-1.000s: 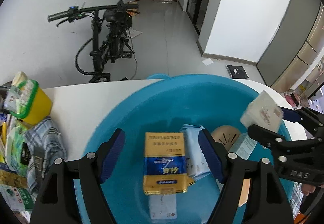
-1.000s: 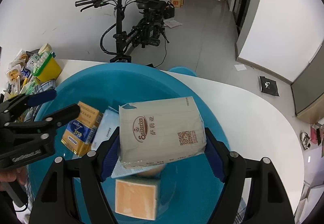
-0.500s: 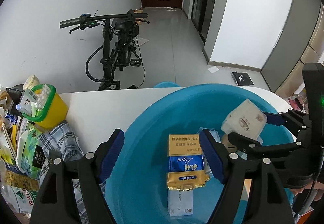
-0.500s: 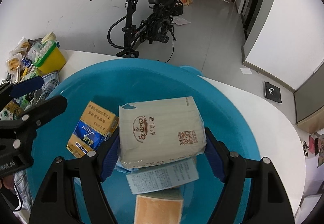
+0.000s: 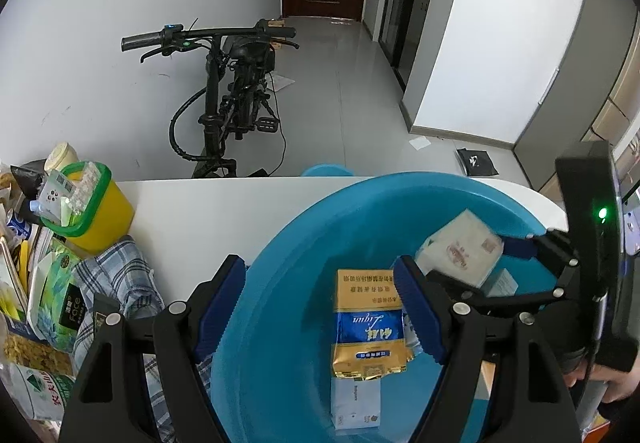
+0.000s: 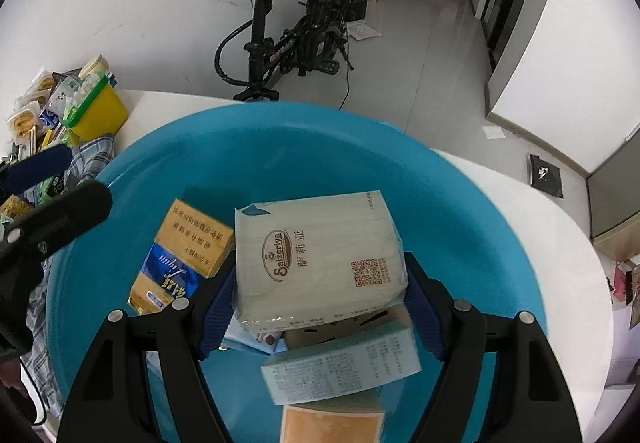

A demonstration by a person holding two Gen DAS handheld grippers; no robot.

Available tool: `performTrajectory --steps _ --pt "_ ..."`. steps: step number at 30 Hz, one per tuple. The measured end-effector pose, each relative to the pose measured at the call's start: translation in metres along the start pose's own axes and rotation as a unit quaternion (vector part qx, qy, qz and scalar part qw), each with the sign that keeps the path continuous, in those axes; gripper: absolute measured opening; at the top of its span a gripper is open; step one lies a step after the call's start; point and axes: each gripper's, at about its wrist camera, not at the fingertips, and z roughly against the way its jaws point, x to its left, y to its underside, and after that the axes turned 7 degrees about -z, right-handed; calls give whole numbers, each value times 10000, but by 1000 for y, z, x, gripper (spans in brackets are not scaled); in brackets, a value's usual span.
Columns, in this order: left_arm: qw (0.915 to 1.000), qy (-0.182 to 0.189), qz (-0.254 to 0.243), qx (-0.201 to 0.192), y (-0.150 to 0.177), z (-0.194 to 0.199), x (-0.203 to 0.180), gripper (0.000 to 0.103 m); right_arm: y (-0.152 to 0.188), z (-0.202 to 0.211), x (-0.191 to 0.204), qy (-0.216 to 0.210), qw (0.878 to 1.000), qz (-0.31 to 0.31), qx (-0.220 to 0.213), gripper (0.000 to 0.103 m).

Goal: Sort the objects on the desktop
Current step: 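Open both tools to release the Liqun box and tissue pack in the basin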

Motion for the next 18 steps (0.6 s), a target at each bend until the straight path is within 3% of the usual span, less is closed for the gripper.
performTrajectory --steps 9,14,18 --pt "10000 52 -9 -23 0 -2 -6 79 4 -10 1 -101 9998 -44 166 75" --pt "10000 70 -5 -49 -2 -2 -6 79 6 -5 -1 -60 9999 24 118 88" --pt "10000 53 -41 -63 -1 1 -6 79 7 2 -7 -54 10000 12 51 88"
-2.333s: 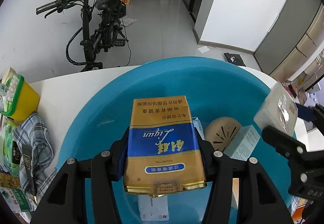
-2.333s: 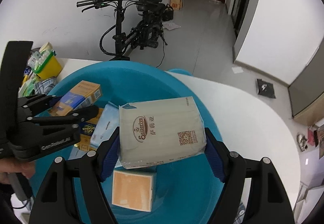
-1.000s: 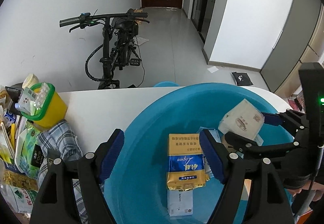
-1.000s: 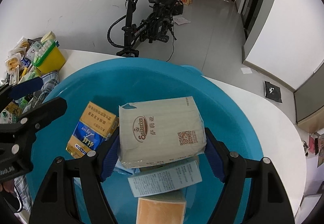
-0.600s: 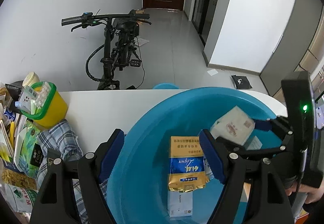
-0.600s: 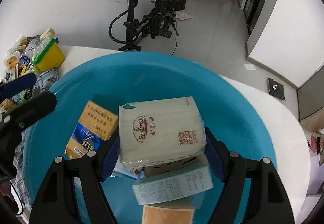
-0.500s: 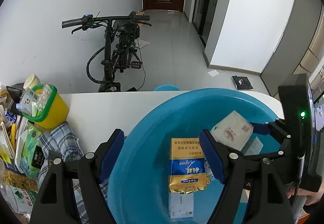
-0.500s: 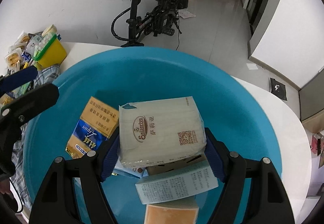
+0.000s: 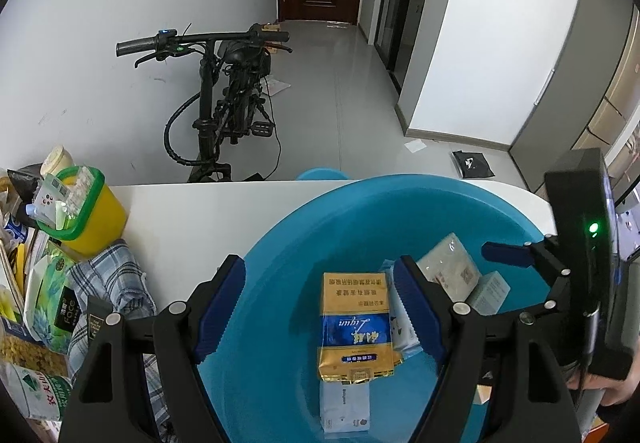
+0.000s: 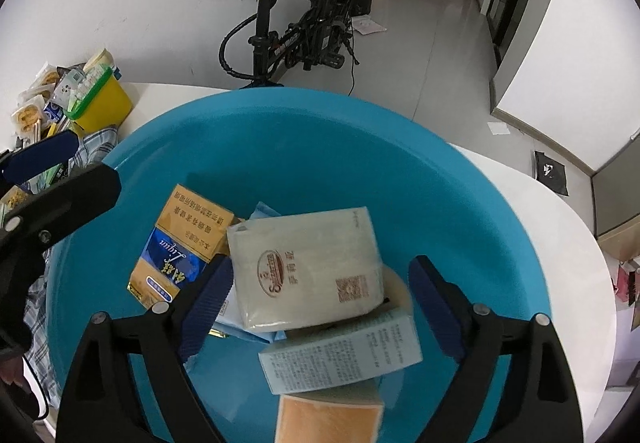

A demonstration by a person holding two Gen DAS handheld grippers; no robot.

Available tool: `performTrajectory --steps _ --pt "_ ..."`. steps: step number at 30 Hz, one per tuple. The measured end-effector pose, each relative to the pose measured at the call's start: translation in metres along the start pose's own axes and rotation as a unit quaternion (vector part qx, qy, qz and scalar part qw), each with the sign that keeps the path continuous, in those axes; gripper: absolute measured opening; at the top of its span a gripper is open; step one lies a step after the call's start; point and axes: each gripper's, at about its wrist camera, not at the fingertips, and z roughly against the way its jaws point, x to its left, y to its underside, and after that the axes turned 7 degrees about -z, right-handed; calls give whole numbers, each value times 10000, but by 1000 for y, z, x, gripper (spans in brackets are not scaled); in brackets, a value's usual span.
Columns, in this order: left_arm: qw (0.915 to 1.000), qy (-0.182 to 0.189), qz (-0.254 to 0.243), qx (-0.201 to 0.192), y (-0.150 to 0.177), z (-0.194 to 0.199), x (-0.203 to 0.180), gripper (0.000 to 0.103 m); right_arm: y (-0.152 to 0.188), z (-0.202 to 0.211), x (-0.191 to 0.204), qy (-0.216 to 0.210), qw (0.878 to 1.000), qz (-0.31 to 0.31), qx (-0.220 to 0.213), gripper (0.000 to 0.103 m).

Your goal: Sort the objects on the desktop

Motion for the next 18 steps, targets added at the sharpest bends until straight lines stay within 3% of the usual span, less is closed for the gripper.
performTrajectory --steps 10,18 --pt "9998 -84 -53 -190 1 18 -4 79 5 25 -8 116 9996 -102 -241 88" --pt "9976 -155 -231 -637 10 43 -16 79 20 65 -15 390 9954 -137 -864 90"
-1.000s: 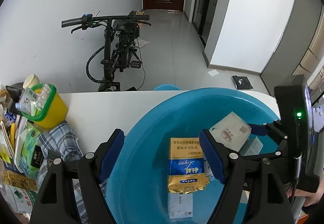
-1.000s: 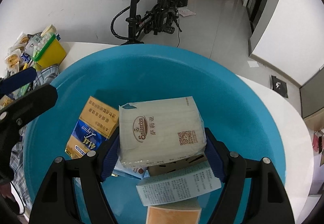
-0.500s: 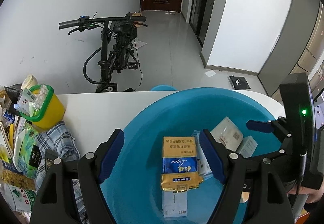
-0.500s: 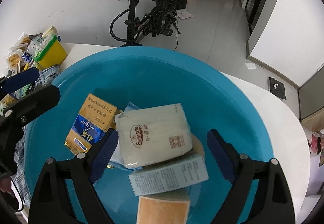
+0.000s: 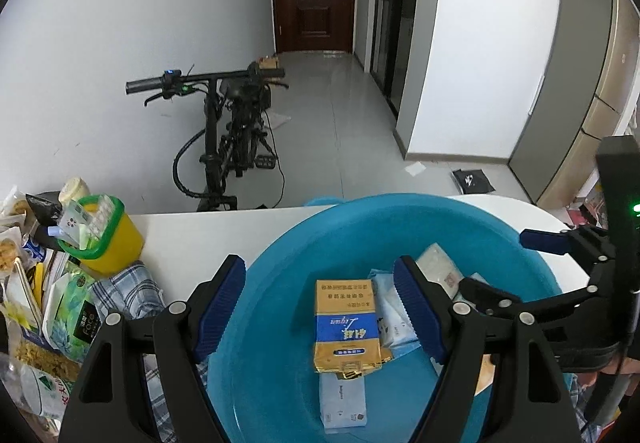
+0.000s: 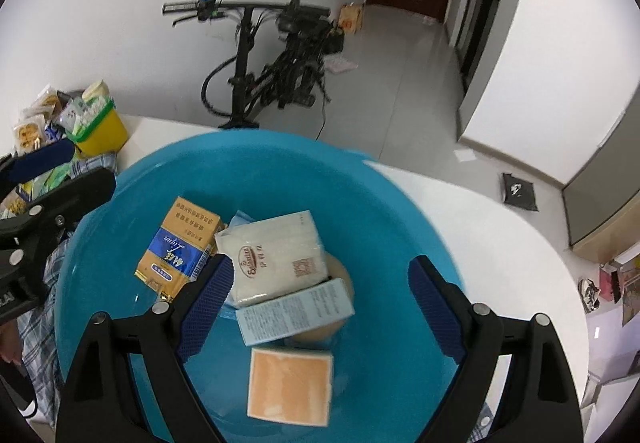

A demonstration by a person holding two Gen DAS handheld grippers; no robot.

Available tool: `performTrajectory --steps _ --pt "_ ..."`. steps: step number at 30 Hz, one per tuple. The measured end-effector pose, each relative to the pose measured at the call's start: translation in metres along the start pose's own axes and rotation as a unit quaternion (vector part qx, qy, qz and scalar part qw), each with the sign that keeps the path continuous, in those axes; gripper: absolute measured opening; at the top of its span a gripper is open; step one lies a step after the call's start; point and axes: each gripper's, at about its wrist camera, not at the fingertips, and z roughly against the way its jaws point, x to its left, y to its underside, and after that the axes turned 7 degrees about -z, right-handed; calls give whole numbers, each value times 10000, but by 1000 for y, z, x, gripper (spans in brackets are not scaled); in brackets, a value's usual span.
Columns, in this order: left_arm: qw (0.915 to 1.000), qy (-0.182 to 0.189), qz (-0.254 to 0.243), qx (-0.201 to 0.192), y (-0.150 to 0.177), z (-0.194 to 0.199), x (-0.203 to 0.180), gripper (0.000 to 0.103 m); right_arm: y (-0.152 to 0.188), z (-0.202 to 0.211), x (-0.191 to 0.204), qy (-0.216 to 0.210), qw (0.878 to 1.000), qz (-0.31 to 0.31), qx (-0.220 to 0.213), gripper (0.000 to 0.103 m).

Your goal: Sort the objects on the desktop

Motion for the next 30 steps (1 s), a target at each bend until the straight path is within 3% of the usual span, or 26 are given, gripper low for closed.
performTrajectory --steps 5,11,16,24,30 --pt "9992 264 272 -129 4 15 1 79 5 26 -9 58 9993 -102 -352 94" --pt "9979 36 101 -639 14 42 -6 103 20 59 -6 315 9952 101 -921 99" --pt "9941 -389 -186 -993 21 67 -16 103 34 86 -4 324 9920 153 -1207 101" --pt "9887 -508 -150 -1401 42 103 -21 103 64 133 -7 419 9822 39 -1829 102" --pt "9855 -631 -76 -1574 59 127 -26 103 80 156 -10 322 9795 -101 -1987 102"
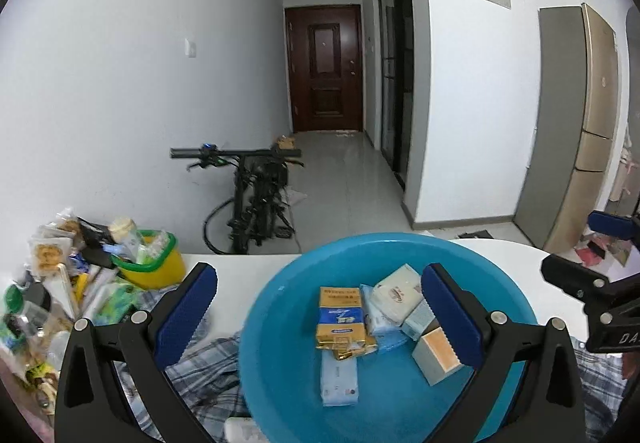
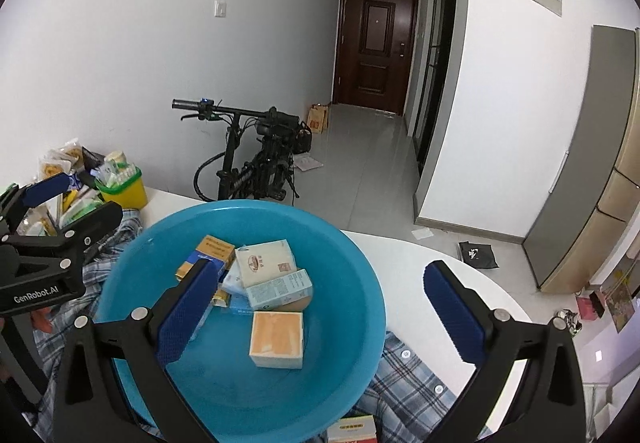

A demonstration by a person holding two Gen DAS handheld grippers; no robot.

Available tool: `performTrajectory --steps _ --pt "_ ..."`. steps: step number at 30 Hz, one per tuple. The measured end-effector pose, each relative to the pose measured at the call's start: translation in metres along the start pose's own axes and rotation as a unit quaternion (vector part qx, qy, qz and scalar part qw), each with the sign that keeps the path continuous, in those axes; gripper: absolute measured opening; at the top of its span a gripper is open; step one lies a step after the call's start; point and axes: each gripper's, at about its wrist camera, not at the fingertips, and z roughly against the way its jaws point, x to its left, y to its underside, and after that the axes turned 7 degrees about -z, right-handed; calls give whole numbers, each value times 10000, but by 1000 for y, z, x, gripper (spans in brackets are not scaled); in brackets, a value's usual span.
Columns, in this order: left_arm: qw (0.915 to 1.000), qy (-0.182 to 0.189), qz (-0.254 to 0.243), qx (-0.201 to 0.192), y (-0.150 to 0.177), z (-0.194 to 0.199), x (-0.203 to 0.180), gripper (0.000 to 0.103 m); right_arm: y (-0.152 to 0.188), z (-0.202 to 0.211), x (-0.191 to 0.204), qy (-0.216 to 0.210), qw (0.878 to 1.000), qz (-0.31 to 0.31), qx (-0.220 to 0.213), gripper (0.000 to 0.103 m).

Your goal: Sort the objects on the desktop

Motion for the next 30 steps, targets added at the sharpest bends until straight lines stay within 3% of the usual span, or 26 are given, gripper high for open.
performTrajectory --steps 15,30 --pt "9978 48 90 -654 9 93 -2 103 15 70 9 -67 9993 9 -372 102" --pt "9951 197 237 -944 30 153 4 103 40 123 22 -238 9972 63 -707 102"
